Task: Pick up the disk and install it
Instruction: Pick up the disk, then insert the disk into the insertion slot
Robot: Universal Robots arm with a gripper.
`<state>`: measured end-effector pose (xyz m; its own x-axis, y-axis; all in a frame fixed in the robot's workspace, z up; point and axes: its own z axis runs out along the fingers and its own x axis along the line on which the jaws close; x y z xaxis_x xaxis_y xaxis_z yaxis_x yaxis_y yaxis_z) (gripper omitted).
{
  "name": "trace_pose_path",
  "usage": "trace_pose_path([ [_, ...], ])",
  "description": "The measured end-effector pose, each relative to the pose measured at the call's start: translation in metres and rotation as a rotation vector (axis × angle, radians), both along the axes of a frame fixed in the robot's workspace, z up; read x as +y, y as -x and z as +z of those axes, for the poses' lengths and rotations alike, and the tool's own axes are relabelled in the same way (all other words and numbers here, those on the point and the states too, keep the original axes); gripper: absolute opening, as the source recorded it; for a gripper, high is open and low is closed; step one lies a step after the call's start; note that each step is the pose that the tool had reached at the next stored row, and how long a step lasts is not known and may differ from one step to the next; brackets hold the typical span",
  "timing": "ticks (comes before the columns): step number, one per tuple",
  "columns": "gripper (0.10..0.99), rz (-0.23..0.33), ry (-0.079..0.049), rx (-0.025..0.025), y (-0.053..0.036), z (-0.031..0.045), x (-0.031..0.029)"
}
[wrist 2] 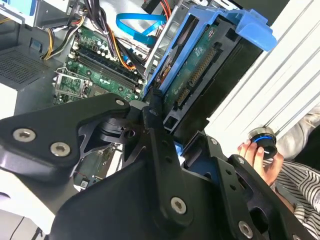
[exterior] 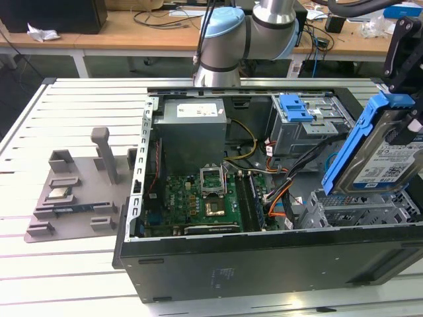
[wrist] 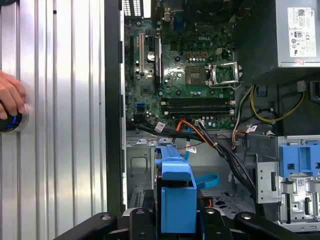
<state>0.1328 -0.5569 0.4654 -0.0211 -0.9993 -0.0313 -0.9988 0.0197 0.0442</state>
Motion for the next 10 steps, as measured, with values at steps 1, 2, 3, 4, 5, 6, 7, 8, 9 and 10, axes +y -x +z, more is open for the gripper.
trace_pose_path([
  [1,0.369,0.0,0.0,0.0,0.0,-0.0001,0.0],
  [2,0.369,0.0,0.0,0.0,0.0,-0.0001,0.0],
  [3,0.369,0.0,0.0,0.0,0.0,-0.0002,0.0],
  [4,0.369,0.0,0.0,0.0,0.0,-0.0002,0.0],
  [5,0.369,0.0,0.0,0.0,0.0,-0.0003,0.0],
  [6,0.369,0.0,0.0,0.0,0.0,-0.0006,0.0],
  [7,0.369,0.0,0.005,0.0,0.0,-0.0012,0.0005],
  [8,0.369,0.0,0.008,0.0,0.0,-0.0045,0.002],
  [9,0.369,0.0,0.008,0.0,0.0,-0.0059,0.0028],
  [10,0.369,0.0,0.008,0.0001,0.0,-0.0071,0.0035],
])
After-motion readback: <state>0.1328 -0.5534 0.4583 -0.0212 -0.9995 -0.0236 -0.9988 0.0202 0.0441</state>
